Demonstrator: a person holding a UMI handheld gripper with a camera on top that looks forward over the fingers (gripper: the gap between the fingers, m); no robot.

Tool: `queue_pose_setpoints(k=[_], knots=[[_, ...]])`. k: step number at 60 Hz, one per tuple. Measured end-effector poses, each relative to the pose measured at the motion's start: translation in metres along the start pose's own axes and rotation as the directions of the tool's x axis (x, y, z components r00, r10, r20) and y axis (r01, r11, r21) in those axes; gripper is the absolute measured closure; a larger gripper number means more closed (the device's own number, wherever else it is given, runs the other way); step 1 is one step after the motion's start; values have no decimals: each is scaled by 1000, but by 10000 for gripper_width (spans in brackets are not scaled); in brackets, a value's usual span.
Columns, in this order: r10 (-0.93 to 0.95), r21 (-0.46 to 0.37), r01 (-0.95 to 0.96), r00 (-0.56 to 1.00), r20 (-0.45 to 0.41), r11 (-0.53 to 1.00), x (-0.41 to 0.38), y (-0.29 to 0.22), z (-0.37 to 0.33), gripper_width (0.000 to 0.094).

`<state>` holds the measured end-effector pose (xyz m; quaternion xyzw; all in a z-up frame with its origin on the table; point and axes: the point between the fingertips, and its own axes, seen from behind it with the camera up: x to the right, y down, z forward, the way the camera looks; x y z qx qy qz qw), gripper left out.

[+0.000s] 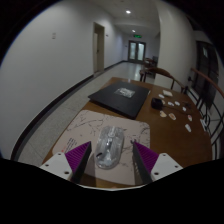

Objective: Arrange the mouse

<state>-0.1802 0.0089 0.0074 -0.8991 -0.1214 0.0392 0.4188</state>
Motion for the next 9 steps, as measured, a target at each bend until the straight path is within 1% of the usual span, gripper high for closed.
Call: queue_pose_setpoints(k=[2, 9], knots=[[-24, 11, 24, 1000, 18, 1000, 3, 1, -10, 74], [-85, 34, 83, 994, 71, 996, 21, 11, -60, 81]])
